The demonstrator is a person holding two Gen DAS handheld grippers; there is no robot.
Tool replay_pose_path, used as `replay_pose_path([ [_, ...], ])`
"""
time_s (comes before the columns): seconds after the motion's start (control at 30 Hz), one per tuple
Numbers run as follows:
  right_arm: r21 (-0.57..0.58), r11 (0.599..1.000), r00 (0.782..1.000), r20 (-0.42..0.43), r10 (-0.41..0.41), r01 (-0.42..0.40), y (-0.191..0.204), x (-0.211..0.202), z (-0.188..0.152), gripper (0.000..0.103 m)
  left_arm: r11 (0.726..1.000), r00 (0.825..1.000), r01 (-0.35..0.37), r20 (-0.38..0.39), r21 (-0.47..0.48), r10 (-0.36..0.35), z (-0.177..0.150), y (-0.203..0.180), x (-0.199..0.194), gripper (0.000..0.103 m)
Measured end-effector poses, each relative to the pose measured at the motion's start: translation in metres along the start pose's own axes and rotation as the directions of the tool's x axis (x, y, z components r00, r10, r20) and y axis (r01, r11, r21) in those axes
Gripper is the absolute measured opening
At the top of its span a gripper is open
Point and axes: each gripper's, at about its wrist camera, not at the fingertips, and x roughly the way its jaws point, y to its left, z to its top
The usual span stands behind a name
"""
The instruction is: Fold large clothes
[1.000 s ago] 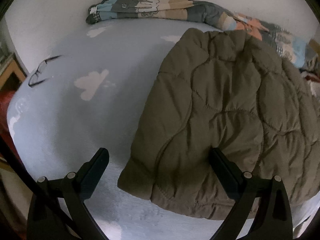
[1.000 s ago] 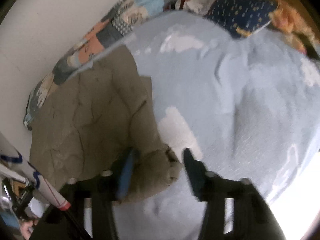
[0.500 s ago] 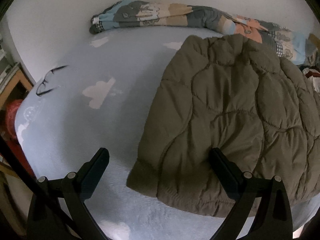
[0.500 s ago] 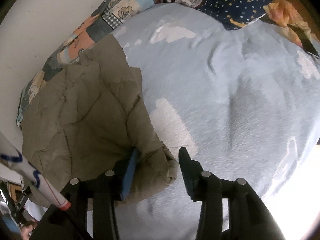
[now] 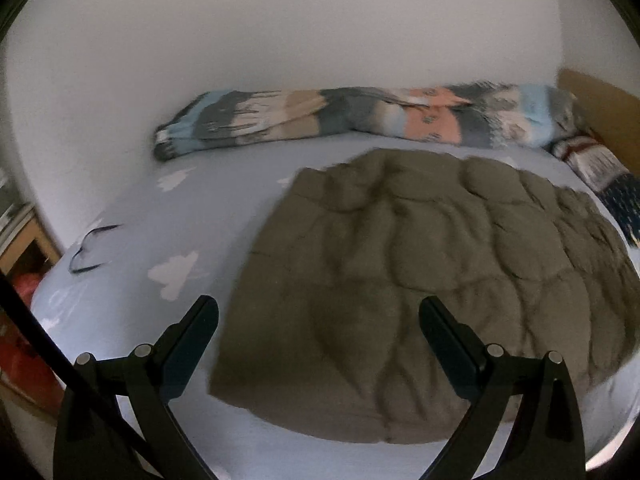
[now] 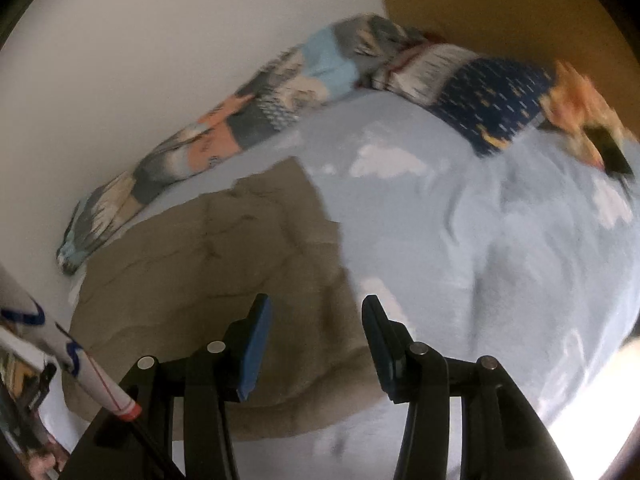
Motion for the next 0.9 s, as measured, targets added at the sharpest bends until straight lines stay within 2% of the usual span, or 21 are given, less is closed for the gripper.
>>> replay_pose_path([
  [0.2, -0.189, 0.981, 0.999, -0.018, 0.029, -0.032, 0.056, 0.008, -0.018, 0.054, 0.996, 0.998, 0.054, -0.041, 0.072, -0.051, -0.009, -0.037, 0.007, 0.101],
  [0.33, -0.265, 0.963, 0.998, -0.047, 0.044, -0.055, 0.081, 0.016, -0.032, 0.055, 0.99, 0.997, 0.06, -0.051, 0.131, -0.054, -0.014, -0.057, 0.01, 0.101],
  [0.63, -0.327, 0.943, 0.996, -0.069, 0.048, -0.068, 0.1, 0.028, -0.041, 0.059, 0.975, 0.999, 0.047, -0.023, 0.218, -0.043, -0.02, -0.08, 0.004, 0.101],
  [0.9, -0.319, 0.946, 0.997, -0.065, 0.035, -0.054, 0.099, 0.027, -0.042, 0.061, 0.972, 0.999, 0.044, -0.028, 0.23, -0.038, -0.02, -0.083, 0.007, 0.101],
])
